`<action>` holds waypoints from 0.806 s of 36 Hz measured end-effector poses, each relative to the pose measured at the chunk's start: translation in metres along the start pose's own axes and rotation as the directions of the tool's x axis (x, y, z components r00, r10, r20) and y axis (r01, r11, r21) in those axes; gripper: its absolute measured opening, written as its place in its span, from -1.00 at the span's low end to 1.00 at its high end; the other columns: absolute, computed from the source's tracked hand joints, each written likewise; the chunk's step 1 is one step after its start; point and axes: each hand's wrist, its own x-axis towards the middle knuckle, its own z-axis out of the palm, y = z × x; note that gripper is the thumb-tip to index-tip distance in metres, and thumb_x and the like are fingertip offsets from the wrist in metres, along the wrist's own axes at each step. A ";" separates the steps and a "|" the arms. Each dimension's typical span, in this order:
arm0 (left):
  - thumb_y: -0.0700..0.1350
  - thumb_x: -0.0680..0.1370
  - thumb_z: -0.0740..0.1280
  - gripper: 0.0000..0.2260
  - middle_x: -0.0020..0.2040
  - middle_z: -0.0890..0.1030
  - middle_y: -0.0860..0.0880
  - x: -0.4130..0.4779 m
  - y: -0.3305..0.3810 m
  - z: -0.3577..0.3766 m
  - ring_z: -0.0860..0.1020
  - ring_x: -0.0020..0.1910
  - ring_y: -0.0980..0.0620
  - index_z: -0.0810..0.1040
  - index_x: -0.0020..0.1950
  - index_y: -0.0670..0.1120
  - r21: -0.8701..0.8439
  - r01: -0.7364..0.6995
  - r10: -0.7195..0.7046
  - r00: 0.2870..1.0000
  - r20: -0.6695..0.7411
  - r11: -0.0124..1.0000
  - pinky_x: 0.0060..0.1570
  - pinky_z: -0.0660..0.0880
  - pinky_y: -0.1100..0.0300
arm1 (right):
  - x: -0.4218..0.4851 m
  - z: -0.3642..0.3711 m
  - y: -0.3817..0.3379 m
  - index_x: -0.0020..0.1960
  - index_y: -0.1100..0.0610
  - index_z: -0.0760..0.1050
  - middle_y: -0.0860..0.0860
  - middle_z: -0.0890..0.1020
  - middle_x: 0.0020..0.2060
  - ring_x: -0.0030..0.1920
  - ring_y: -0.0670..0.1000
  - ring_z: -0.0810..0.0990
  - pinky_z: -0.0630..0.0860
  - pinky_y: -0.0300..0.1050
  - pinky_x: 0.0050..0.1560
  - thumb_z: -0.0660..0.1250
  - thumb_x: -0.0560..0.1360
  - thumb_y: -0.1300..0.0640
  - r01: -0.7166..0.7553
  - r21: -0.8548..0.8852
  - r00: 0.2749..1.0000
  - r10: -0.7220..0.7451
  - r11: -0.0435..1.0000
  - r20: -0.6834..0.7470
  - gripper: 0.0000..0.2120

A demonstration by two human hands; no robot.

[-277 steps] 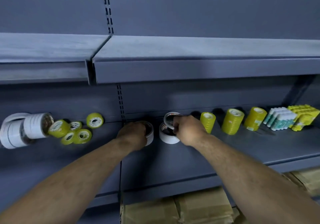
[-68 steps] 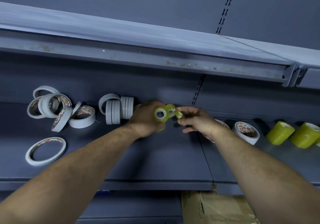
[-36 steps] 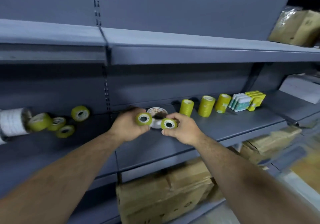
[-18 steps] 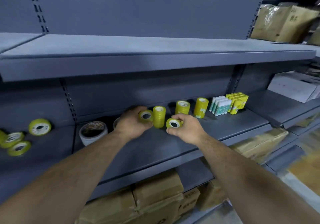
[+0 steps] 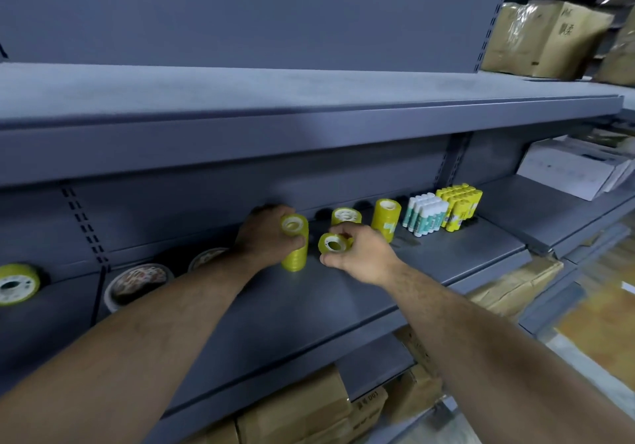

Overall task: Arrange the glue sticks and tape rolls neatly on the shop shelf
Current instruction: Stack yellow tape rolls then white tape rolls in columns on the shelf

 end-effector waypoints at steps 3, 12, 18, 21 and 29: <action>0.18 0.15 0.37 -0.39 0.07 0.67 0.02 0.009 0.002 0.007 0.61 0.07 -0.03 0.62 0.17 0.02 0.008 0.034 -0.034 0.999 0.008 0.999 0.03 0.55 0.12 | 0.008 -0.005 0.005 0.39 -0.06 0.48 -0.11 0.55 0.19 0.02 -0.11 0.60 0.52 -0.27 -0.07 0.56 0.35 -0.12 0.001 0.002 1.000 -0.001 1.000 0.024 -0.36; 0.00 0.30 0.54 -0.48 0.16 0.64 0.01 0.025 -0.002 0.022 0.59 0.12 -0.01 0.59 0.25 0.04 0.082 0.112 -0.116 0.993 0.038 0.990 0.08 0.52 0.19 | 0.030 -0.005 0.017 0.35 -0.11 0.51 -0.12 0.57 0.17 -0.04 -0.12 0.62 0.47 -0.32 -0.20 0.57 0.31 -0.13 0.005 0.025 0.998 -0.006 1.000 0.067 -0.37; 0.00 0.30 0.54 -0.51 0.14 0.64 0.00 0.033 -0.002 0.025 0.59 0.12 -0.03 0.59 0.21 0.03 0.140 0.118 -0.125 0.991 0.039 0.983 0.09 0.53 0.16 | 0.037 -0.006 0.020 0.33 -0.10 0.52 -0.14 0.58 0.14 -0.07 -0.16 0.59 0.44 -0.37 -0.24 0.58 0.32 -0.09 0.023 0.037 0.996 -0.026 0.999 0.083 -0.39; 0.00 0.31 0.54 -0.51 0.16 0.63 0.02 0.034 -0.003 0.025 0.58 0.13 -0.02 0.58 0.22 0.03 0.121 0.135 -0.142 0.988 0.054 0.983 0.10 0.52 0.16 | 0.040 -0.007 0.020 0.33 -0.08 0.53 -0.15 0.58 0.09 -0.15 -0.19 0.57 0.40 -0.39 -0.30 0.58 0.32 -0.08 0.036 0.028 0.995 -0.039 0.999 0.090 -0.40; 0.01 0.33 0.53 -0.50 0.17 0.61 0.03 0.037 -0.006 0.025 0.57 0.14 0.00 0.55 0.25 0.03 0.093 0.171 -0.178 0.981 0.073 0.981 0.12 0.52 0.16 | 0.043 -0.005 0.017 0.33 -0.09 0.54 -0.17 0.59 -0.01 -0.23 -0.23 0.55 0.37 -0.42 -0.37 0.57 0.34 -0.06 0.057 0.033 0.994 -0.060 0.998 0.094 -0.42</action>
